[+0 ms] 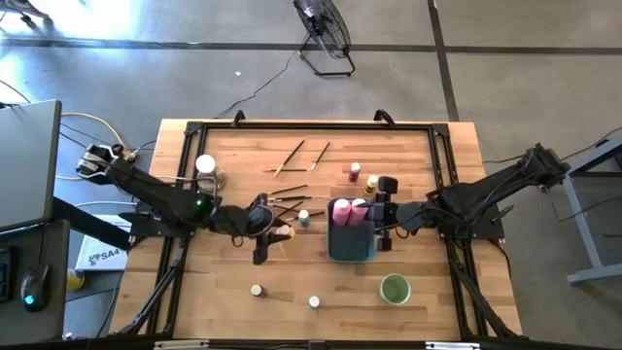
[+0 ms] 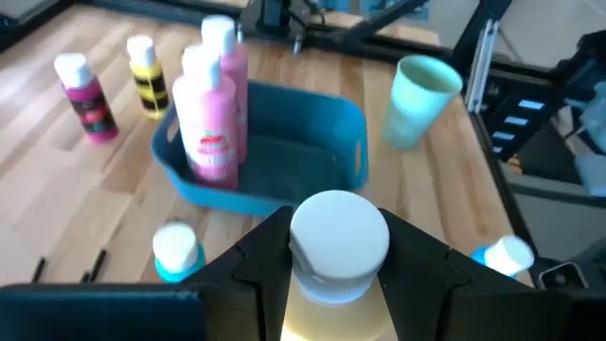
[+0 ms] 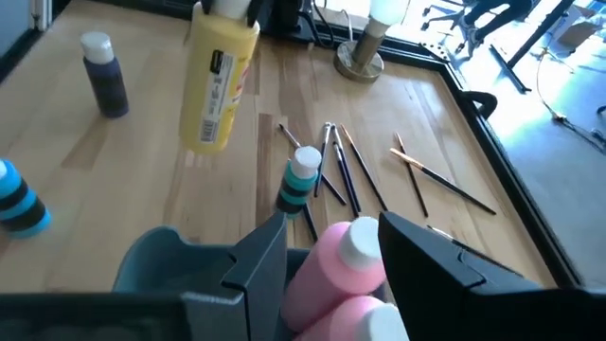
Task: Pick & Place Paint Supplies
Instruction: Put the large yellow paint bottle into the blue bin
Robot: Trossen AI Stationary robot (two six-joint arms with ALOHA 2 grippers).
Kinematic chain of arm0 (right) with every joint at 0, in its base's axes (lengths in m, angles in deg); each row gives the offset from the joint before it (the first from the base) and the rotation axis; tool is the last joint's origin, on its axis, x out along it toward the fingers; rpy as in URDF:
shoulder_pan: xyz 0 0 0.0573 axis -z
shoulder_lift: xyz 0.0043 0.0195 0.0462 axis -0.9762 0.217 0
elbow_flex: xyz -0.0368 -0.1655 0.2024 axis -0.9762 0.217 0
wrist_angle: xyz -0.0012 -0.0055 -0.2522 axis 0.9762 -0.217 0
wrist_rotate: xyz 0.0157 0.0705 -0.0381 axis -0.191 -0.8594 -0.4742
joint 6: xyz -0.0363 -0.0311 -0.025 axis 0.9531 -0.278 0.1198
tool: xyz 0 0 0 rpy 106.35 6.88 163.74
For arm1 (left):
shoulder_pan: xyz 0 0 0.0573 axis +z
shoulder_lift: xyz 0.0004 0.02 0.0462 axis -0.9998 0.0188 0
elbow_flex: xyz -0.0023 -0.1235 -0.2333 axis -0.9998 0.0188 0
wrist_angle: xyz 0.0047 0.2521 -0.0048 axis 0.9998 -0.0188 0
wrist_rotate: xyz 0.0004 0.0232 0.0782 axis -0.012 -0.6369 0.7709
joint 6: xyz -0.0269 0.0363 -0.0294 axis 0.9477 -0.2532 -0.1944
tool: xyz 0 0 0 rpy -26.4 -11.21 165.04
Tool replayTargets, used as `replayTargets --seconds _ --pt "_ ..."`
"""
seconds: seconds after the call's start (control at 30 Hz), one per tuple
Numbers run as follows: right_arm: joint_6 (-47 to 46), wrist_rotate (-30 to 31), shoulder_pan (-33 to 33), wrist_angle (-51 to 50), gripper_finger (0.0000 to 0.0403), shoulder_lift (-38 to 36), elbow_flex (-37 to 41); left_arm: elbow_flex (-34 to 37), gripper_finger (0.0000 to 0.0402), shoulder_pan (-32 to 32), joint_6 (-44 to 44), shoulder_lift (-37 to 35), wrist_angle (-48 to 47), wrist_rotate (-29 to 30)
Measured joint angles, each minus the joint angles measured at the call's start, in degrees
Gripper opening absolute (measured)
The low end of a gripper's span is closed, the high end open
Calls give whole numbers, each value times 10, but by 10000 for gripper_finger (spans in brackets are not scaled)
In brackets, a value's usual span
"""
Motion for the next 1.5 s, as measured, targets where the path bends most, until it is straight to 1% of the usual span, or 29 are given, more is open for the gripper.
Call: replayTargets --seconds 0.2,0.37,0.47,0.63,0.93,1.0,1.07,1.23,1.33,1.4,1.47,1.5 --pt "-50 -1 -5 -46 162 -42 0 -31 135 29 -31 0 1 -17" --pt "-85 -2 -5 -75 162 -57 0 -55 135 49 -63 0 0 -18" --pt "-98 -2 -5 -90 162 -59 0 -78 135 65 -76 14 4 -40" --pt "-116 -2 -5 -112 162 -59 0 -127 135 86 -107 70 6 -73" --pt "-117 -2 -5 -139 162 -61 0 -214 135 87 -159 166 16 -68" --pt "-118 -3 -5 -147 162 -66 0 -226 135 87 -166 190 42 -68" --pt "-118 -2 -5 -149 162 -70 0 -230 135 87 -168 203 42 -68" --pt "-118 -6 -6 -159 162 -98 0 -236 135 87 -180 235 85 -54" --pt "-132 -5 -7 -165 162 -118 0 -236 135 87 -189 244 97 -53" --pt "-143 -4 -7 -175 162 -130 0 -237 135 88 -190 258 121 -52" --pt "-146 -4 -7 -173 162 -138 0 -235 135 88 -194 266 119 -52" --pt "-146 -4 -6 -176 162 -142 0 -235 135 88 -194 274 136 -53"
